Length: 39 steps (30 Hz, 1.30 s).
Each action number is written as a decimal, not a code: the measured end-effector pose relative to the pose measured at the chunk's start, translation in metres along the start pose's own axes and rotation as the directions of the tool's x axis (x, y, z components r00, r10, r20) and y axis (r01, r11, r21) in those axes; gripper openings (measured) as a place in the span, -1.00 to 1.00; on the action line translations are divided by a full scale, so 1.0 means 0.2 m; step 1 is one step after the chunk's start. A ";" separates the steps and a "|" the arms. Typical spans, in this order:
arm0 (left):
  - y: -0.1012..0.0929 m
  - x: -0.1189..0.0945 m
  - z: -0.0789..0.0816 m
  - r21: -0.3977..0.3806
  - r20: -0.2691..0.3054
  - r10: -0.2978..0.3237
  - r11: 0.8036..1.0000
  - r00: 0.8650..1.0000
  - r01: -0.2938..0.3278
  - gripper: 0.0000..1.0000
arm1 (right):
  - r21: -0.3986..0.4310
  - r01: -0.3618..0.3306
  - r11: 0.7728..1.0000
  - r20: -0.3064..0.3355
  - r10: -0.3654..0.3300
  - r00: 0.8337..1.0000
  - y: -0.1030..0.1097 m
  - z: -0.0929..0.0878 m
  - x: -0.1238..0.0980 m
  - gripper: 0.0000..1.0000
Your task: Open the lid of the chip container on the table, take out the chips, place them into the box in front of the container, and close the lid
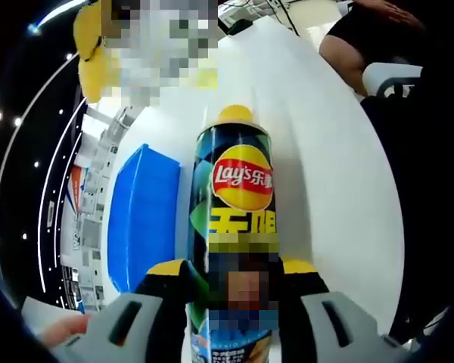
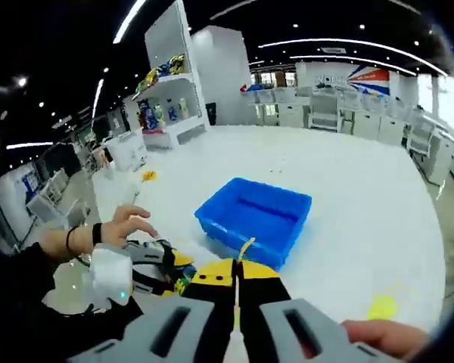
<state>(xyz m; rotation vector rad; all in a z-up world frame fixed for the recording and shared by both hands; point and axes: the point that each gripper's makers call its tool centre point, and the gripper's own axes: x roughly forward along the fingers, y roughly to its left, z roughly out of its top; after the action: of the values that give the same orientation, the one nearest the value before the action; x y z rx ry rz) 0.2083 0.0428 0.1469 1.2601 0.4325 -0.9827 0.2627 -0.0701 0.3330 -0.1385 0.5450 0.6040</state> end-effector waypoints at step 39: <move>0.01 0.01 -0.02 -0.011 0.002 -0.040 0.999 0.999 0.041 -0.07 | 0.167 0.044 0.985 0.102 -0.062 0.993 -0.08 -0.06 1.11 -0.74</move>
<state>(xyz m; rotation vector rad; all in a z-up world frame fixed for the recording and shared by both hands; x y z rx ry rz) 0.2122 0.0446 0.1454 1.2444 0.4630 -1.0144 0.4190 0.0250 0.2062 0.0355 0.4839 0.5087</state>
